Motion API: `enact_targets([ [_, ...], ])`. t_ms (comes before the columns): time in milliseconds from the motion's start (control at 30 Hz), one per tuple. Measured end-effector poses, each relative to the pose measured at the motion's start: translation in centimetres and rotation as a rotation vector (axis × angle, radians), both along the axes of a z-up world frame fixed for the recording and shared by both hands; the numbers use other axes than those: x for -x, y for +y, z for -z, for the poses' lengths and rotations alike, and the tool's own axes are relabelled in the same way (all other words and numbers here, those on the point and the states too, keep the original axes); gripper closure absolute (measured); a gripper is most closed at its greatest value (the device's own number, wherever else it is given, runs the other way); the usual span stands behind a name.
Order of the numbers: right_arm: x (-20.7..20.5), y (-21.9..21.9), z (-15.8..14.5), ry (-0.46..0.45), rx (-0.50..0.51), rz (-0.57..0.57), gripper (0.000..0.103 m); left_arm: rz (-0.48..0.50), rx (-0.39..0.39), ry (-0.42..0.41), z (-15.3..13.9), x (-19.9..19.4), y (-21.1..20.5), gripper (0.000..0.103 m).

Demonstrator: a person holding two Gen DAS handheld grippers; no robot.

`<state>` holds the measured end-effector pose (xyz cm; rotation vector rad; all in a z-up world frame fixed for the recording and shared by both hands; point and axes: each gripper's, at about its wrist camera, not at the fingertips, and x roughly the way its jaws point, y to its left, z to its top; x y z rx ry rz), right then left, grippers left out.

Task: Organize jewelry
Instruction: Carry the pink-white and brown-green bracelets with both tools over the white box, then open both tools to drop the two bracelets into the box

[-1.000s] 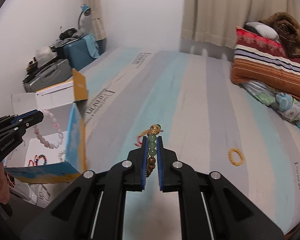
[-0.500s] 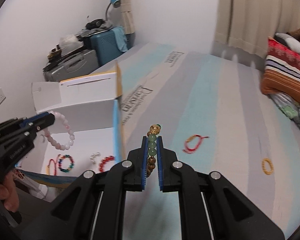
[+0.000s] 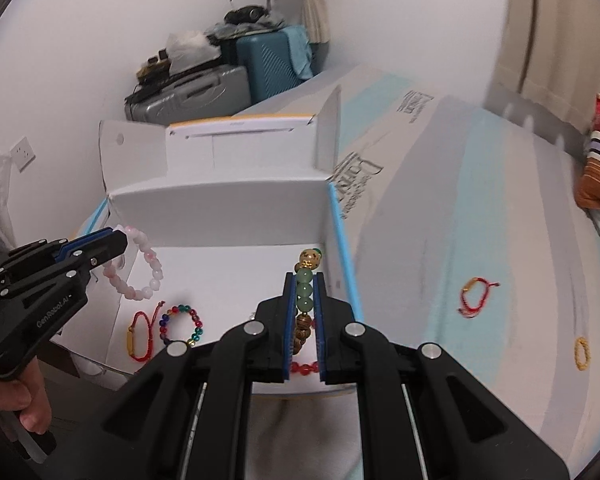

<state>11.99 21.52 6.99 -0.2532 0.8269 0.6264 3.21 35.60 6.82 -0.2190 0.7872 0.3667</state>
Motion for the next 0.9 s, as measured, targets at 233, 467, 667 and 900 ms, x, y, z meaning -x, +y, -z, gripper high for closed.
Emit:
enact_targets([
  [233, -0.3, 2.1, 2.9, 0.042, 0.056, -0.014, 0.095, -0.027, 0.028, 0.052, 2.7, -0.2, 1.9, 0.094],
  [467, -0.9, 3.3, 4.9, 0.074, 0.100, -0.016, 0.095, -0.045, 0.034, 0.098, 4.7, -0.5, 2.8, 0.093],
  [667, -1.1, 3.4, 5.5, 0.081, 0.110, -0.009, 0.093, -0.051, 0.016, 0.098, 5.0, -0.7, 2.8, 0.091],
  [900, -0.8, 2.0, 4.2, 0.038, 0.078, 0.018, 0.056, -0.062, -0.002, 0.037, 3.2, -0.5, 2.3, 0.053],
])
